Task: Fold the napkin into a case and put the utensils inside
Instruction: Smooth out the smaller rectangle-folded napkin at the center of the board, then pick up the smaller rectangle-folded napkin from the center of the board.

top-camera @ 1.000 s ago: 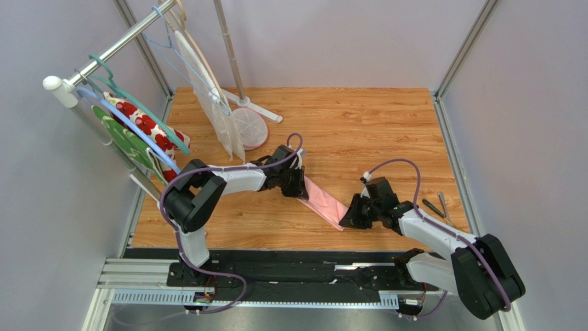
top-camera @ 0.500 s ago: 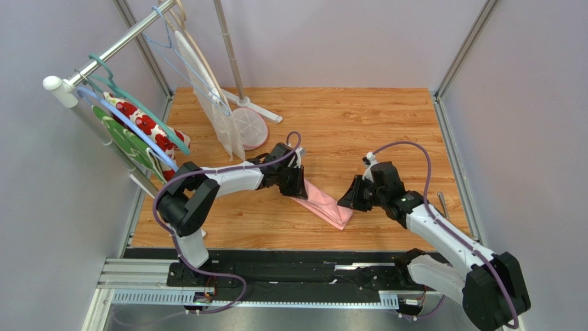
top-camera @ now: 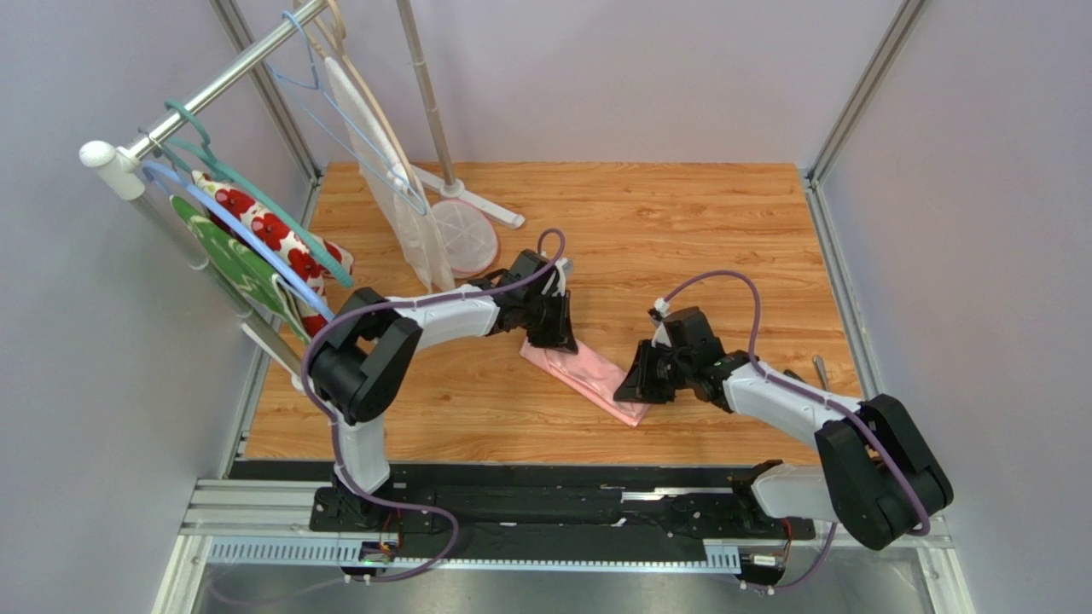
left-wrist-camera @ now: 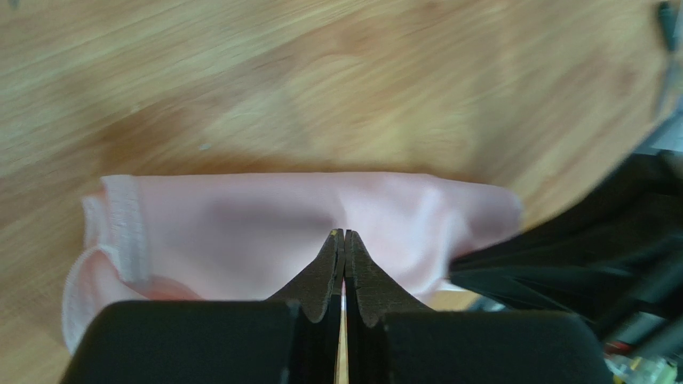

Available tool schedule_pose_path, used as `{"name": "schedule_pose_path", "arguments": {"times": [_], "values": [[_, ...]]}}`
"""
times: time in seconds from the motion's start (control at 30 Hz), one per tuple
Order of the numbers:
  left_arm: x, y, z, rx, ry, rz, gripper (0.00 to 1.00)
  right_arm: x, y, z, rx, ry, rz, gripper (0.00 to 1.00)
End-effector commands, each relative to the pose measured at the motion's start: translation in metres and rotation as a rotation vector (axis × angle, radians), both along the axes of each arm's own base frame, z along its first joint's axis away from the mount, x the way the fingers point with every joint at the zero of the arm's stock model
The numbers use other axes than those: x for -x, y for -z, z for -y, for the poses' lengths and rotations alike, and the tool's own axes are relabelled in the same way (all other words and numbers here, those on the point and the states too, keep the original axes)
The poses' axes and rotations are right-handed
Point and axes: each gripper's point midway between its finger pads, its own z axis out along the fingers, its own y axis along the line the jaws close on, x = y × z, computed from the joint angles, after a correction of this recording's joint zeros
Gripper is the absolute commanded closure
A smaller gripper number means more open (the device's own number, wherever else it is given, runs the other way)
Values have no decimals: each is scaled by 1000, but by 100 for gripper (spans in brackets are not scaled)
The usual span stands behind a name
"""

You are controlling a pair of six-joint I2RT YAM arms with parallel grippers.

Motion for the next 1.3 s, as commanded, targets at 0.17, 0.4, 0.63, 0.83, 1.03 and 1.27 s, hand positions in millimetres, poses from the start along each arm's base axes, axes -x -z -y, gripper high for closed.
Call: {"name": "schedule_pose_path", "arguments": {"times": [0.17,0.4,0.63,0.83,1.03,1.27], "values": [[-6,56,-45,-204,41,55,98,2,35,36,206,44,13,92],[0,-7,-36,-171,130,290,79,-10,23,36,215,62,28,93],[26,-64,-14,-169,267,678,53,-29,-28,37,184,82,80,91],[70,-34,16,-217,643,878,49,-40,-86,81,123,272,129,45],[73,-18,22,-327,850,1007,48,-31,-117,123,125,398,238,16],[74,-11,37,-371,1042,1045,48,-19,-120,118,76,366,269,16]]}}
